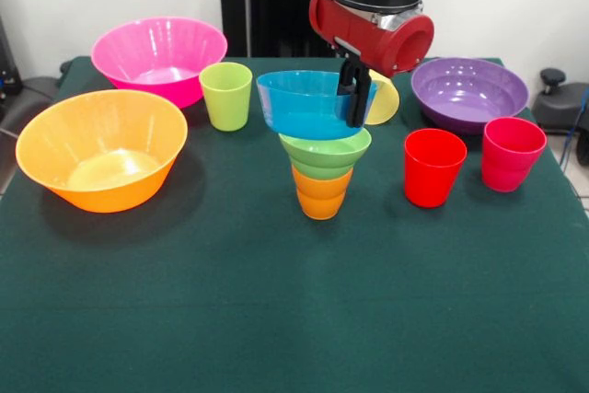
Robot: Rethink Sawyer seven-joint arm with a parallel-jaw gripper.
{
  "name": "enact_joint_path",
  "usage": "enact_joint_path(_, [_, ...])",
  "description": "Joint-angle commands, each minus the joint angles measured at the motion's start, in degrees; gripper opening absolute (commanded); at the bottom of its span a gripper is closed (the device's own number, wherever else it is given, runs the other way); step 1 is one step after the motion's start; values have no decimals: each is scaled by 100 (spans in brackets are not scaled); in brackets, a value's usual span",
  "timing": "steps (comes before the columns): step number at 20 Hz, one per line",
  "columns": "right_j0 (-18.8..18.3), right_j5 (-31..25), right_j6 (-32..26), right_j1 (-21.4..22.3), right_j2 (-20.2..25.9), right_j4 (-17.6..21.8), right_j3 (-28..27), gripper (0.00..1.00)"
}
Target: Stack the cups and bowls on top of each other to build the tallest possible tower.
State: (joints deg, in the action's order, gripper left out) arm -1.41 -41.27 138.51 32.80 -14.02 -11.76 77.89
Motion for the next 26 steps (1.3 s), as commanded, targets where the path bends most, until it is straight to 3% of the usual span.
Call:
enact_joint_path(1, [131,311,286,-125,234,376,476,0])
enact_joint_path(26, [349,589,471,-113,92,282,670,0])
